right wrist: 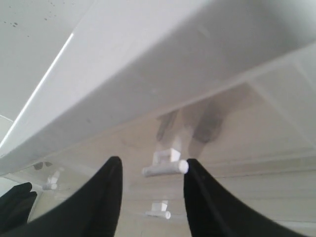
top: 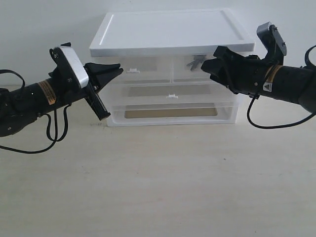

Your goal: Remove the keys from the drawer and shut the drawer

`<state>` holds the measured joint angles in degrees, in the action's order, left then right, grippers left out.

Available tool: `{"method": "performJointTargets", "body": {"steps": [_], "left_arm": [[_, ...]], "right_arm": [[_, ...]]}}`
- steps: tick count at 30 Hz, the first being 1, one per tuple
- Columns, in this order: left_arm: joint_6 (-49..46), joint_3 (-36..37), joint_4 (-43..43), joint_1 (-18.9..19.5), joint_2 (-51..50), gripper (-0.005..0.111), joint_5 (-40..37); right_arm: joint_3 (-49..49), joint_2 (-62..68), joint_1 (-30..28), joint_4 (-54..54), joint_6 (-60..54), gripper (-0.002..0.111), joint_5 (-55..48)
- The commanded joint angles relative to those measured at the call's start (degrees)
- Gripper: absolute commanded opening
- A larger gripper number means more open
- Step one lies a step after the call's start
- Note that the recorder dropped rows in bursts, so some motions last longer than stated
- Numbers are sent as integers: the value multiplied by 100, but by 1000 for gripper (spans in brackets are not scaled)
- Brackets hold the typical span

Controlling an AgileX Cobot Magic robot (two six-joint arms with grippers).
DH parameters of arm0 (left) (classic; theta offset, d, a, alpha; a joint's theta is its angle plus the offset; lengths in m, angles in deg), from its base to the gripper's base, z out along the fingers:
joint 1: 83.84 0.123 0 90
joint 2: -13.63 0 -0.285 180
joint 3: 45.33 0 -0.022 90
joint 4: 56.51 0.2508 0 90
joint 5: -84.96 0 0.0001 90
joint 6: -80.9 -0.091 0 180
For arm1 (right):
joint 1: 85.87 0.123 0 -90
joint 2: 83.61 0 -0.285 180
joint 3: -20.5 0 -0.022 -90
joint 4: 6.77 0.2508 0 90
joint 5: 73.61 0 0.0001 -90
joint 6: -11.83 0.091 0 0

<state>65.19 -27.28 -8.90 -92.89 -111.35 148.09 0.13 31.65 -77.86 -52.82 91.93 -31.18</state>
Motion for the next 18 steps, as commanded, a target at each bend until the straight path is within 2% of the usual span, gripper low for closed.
{"method": "performJointTargets", "body": {"steps": [1,4,6,9,12,18], "left_arm": [[140,-18,-27,-31,-19,4,24],[140,-18,-27,-31,-19,4,24],[140,-18,-27,-31,-19,4,24],[140,-18,-27,-31,-19,4,24],[140,-18,-27,-31,-19,4,24],[197,-18,-27,-31,-19,4,24]], "right_arm": [[109,-48,-115,648,-181,37,-47],[109,-48,-115,648,-333,19,-71],[109,-48,-115,648,-405,0,-71],[109,-48,-115,456,-405,0,-71],[84,-73,-115,-399,-8,0,-49],[-726,-831,-115,-395,-390,0,-27]]}}
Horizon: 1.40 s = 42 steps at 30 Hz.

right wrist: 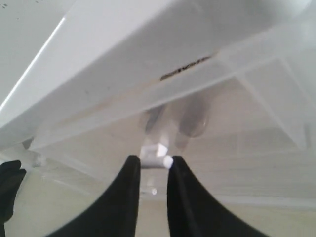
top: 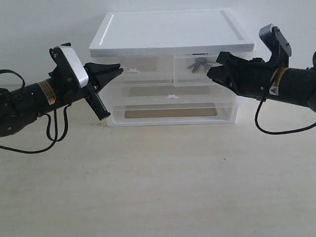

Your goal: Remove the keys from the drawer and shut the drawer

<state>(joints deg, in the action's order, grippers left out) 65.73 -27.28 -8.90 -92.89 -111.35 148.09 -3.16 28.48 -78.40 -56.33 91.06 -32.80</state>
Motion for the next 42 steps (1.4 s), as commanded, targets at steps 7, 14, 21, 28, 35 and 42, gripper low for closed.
{"method": "performJointTargets", "body": {"steps": [7,14,21,28,35,42], "left_arm": [[143,-18,-27,-31,-19,4,36],[1050,-373,-414,-196,-142,4,-644],[1071,-709,-500,-297,-419,4,-1131],[1071,-717,-521,-297,-445,4,-1096],[1071,-717,-521,-297,-445,4,-1096],[1071,-717,-521,-297,-445,4,-1096]], "right_arm": [[-887,-784,-61,-311,-274,0,611],[-887,-784,-61,-740,-612,0,479],[-887,-784,-61,-676,-1076,0,365],[-512,-784,55,-882,-2754,41,-566],[-453,-1031,760,-994,-4707,51,-2442],[-358,-1524,1254,-958,-6096,50,-3285]]}}
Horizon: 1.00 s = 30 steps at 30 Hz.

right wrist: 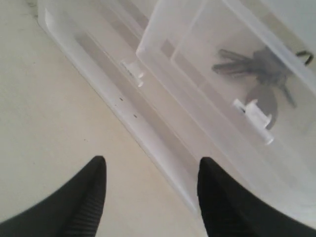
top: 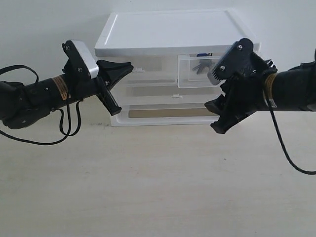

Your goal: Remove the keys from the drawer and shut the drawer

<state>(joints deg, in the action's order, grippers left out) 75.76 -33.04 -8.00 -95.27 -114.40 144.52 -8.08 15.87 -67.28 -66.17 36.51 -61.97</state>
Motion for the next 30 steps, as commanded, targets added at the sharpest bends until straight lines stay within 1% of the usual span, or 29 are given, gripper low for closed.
{"method": "performJointTargets", "body": {"steps": [1,3,5,11,15,22,30], "left_arm": [[68,-142,-611,-59,-140,4,-740],[106,-142,-611,-59,-140,4,-755],[134,-142,-611,-59,-140,4,-755],[134,-142,-611,-59,-140,4,-755],[148,-142,-591,-59,-140,4,-755],[171,-142,-591,-59,-140,4,-755],[168,-142,-591,-59,-140,4,-743]], "right_arm": [[169,-323,143,26,-721,50,-435],[231,-375,143,26,-1187,50,-566],[263,-387,143,15,-1980,50,-594],[282,-341,143,15,-3512,50,-595],[338,-173,132,39,-3879,48,-592],[758,89,132,39,-3879,46,-1081],[800,102,122,26,-3961,46,-889]]}}
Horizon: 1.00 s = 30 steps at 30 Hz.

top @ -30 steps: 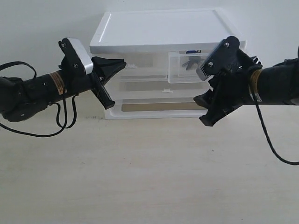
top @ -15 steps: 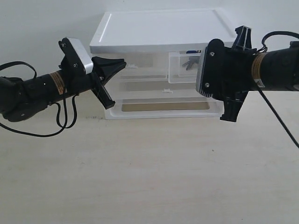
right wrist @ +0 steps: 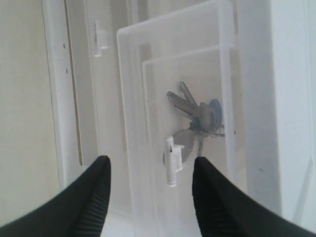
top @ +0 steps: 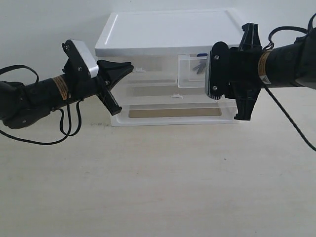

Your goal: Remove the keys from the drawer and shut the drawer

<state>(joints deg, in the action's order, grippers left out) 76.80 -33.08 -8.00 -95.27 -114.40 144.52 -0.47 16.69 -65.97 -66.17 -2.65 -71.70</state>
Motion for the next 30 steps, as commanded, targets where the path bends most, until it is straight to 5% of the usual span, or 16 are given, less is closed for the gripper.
{"method": "performJointTargets", "body": {"steps": [1,10,17,30], "left_arm": [[64,-138,-591,-59,-140,4,-743],[64,-138,-591,-59,-140,4,-730],[64,-138,-591,-59,-140,4,-730],[64,-138,-591,-59,-140,4,-730]], "right_arm": [[38,21,-22,37,-44,46,111],[38,39,-220,230,-1,45,454],[38,454,-220,230,45,21,511],[50,180,-199,398,-69,20,561]]}}
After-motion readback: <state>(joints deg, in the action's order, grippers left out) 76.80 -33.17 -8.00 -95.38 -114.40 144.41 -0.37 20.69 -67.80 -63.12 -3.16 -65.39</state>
